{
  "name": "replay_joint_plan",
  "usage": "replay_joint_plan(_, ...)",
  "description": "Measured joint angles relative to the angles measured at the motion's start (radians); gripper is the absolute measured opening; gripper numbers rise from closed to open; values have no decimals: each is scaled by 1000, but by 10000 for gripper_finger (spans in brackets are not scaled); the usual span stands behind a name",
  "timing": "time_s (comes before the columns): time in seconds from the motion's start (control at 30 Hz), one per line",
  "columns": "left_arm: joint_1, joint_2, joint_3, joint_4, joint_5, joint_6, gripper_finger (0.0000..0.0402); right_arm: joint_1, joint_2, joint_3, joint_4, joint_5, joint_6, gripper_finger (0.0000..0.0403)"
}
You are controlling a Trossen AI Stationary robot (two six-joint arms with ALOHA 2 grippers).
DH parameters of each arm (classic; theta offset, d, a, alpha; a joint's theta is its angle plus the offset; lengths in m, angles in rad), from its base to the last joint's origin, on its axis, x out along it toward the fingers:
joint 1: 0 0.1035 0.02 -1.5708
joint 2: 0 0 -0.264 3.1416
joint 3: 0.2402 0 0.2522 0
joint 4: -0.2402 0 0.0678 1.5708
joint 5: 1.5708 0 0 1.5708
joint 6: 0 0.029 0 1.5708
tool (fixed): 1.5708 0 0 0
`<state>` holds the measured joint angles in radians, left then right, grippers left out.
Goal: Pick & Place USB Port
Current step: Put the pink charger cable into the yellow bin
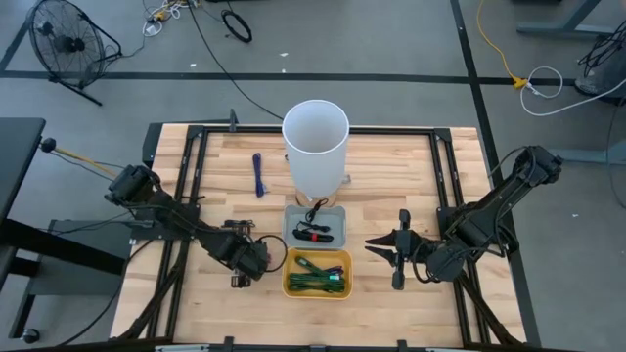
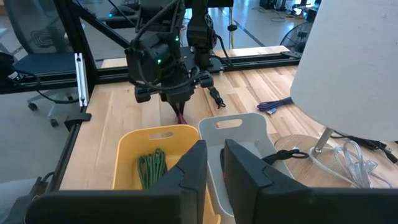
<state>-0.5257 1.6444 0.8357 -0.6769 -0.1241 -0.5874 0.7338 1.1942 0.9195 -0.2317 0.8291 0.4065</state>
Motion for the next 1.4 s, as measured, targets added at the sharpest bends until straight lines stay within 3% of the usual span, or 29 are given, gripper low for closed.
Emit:
replay_joint_plan(0.27,-2,0,214,-263,33,19,17,0,0,0,0,0,0,58)
replay_joint_plan(0.43,-13,-2,394,-361,-2,25,17,0,0,0,-1,0,0,58)
replay_joint_plan(0.57,-34,-3,540,-308,-32,97,17,0,0,0,-1,0,0,58)
replay_joint_plan(0.7,-40,-3,640,-141,-34,182,16,0,0,0,0,0,0,58)
replay_joint_plan(0.83,-19,-4,663,65,-12,235,16,0,0,0,0,0,0,58)
replay_joint_plan(0.97,12,10,664,164,-9,214,16,0,0,0,0,0,0,58)
replay_joint_plan(1.4,121,145,662,152,-11,167,16,0,0,0,0,0,0,58)
